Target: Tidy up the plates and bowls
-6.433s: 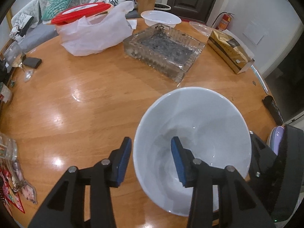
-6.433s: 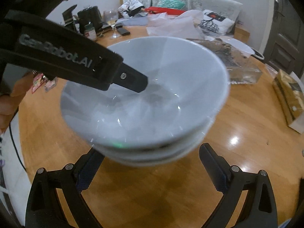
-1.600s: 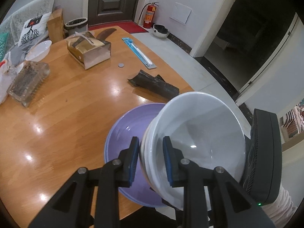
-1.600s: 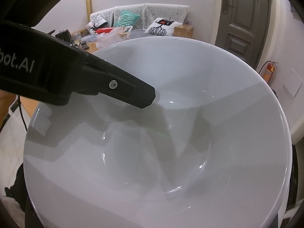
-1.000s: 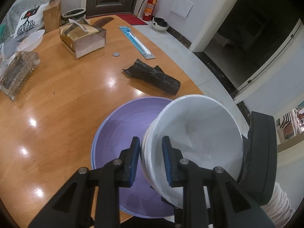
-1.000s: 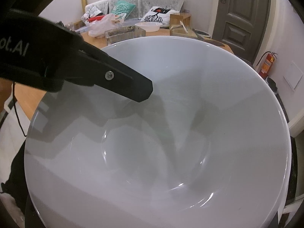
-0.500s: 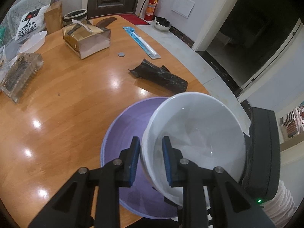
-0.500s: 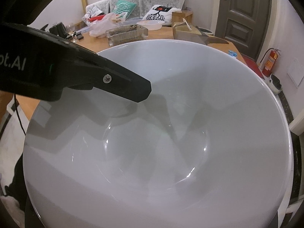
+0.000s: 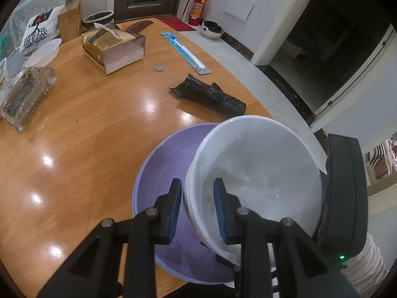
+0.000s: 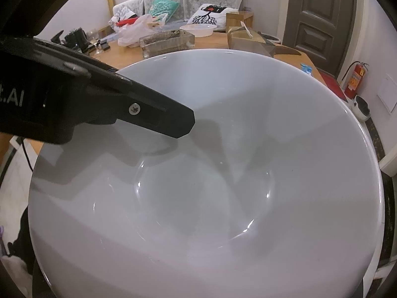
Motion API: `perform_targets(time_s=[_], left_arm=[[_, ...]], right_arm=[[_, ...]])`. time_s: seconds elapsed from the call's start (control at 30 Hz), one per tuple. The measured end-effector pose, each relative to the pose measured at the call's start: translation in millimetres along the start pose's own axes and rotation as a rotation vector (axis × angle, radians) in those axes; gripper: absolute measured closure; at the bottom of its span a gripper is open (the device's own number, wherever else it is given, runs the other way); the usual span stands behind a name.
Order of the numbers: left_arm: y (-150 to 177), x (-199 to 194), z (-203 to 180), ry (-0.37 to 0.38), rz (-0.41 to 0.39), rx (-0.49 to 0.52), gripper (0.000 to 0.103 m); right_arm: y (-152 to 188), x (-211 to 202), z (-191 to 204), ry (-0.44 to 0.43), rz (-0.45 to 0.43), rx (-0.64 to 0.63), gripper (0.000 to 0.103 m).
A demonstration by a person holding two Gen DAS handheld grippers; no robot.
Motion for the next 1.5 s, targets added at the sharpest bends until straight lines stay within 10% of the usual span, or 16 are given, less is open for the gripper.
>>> perform_targets(time_s=[1.0,1.5], left_arm=[[13,-78,-1,-0.073,-0.17,0.096,0.011],[22,-133,30,-0.125,-0.369,-0.014,0.001]], right_arm=[[10,-65,6,0.112,-0.048,0.021,0.001],[-12,-148,11,0.229,-0.261,-0.001,0.001]])
Point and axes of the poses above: each gripper's, at about its wrist camera, not at the fingertips, and x roughly the way its jaws point, z to its left, y to its underside, the point moved 2 cm from there along x, roughly the way its jaws point, and after that the axes turned 15 degrees about -x, right-handed, at the moved point
